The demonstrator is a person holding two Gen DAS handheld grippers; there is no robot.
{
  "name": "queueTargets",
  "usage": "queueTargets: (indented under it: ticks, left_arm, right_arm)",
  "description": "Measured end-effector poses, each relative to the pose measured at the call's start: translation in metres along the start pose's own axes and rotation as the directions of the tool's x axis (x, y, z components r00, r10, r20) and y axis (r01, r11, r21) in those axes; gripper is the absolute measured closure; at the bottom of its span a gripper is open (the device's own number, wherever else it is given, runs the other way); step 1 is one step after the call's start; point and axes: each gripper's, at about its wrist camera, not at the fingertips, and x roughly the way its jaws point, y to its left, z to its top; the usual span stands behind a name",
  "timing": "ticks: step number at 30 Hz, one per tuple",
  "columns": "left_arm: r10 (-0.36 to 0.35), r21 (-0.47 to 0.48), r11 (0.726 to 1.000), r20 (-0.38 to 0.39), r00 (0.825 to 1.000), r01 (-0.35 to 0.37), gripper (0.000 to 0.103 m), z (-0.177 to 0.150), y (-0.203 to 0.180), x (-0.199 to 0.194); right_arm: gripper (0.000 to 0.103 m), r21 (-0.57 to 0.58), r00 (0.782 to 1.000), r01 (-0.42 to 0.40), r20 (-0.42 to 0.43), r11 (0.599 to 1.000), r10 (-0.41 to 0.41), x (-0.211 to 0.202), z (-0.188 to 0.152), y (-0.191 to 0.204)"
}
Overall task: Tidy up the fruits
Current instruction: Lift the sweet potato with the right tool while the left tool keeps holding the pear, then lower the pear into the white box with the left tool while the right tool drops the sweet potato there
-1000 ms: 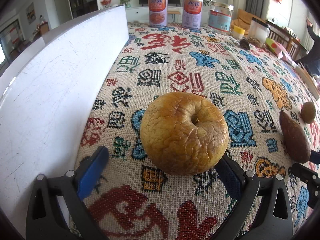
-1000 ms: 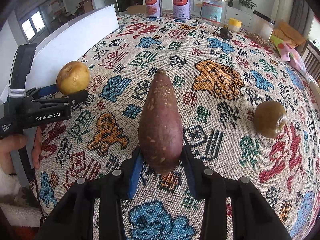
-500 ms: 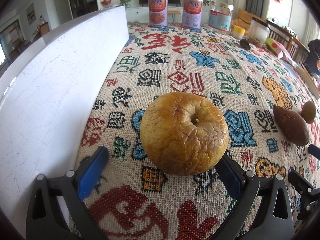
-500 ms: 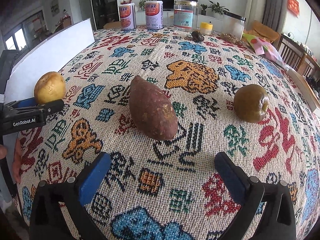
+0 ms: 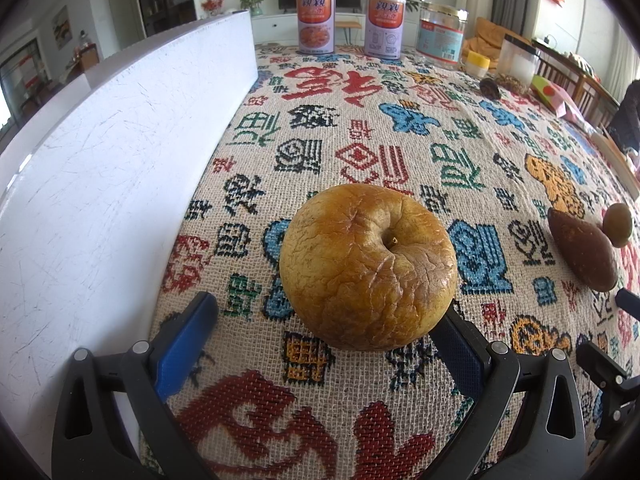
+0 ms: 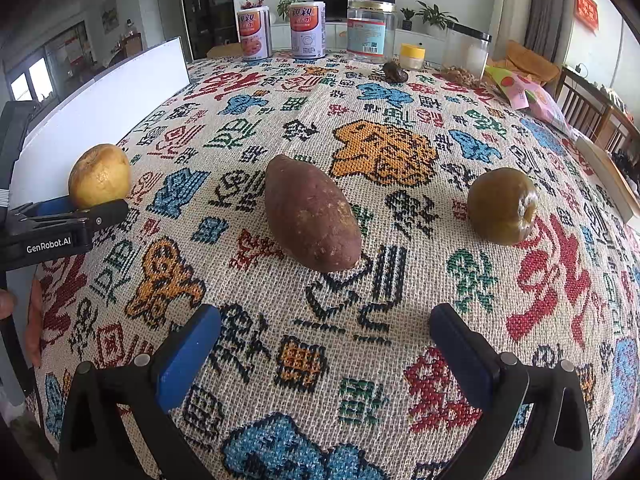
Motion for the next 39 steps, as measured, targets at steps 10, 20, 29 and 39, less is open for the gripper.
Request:
queueTargets:
  ticks: [10, 20, 29, 39]
  left_arm:
    - [0.000, 0.000, 1.000, 0.000, 1.000, 0.000, 0.000, 0.000, 0.000, 0.000]
    - [-0.026, -0.001, 1.000, -0.002, 1.000, 0.026, 0.001, -0.002, 0.001, -0.001]
    - [-0.144, 0.019, 0.989, -0.046, 0.989, 0.145, 0.002, 0.017, 0.003, -0.006]
    - [-0.219, -0.025, 0.976, -0.071, 0.973, 0.218, 0.032, 0.011, 0.008, -0.015]
  right_arm:
    - [0.000, 0.000, 1.000, -0.001, 0.001, 1.000, 0.001, 0.000, 0.000, 0.000]
    - [0.000, 0.009, 1.000, -0.013, 0.006, 1.000, 0.012, -0.001, -0.002, -0.001]
    - [0.000, 0.144, 0.981, -0.182, -0.046, 0.973, 0.191, -0.010, 0.012, -0.028]
    - [0.056, -0.136, 0.943, -0.072, -0.332, 0.988, 0.024, 0.044, 0.095, 0.025]
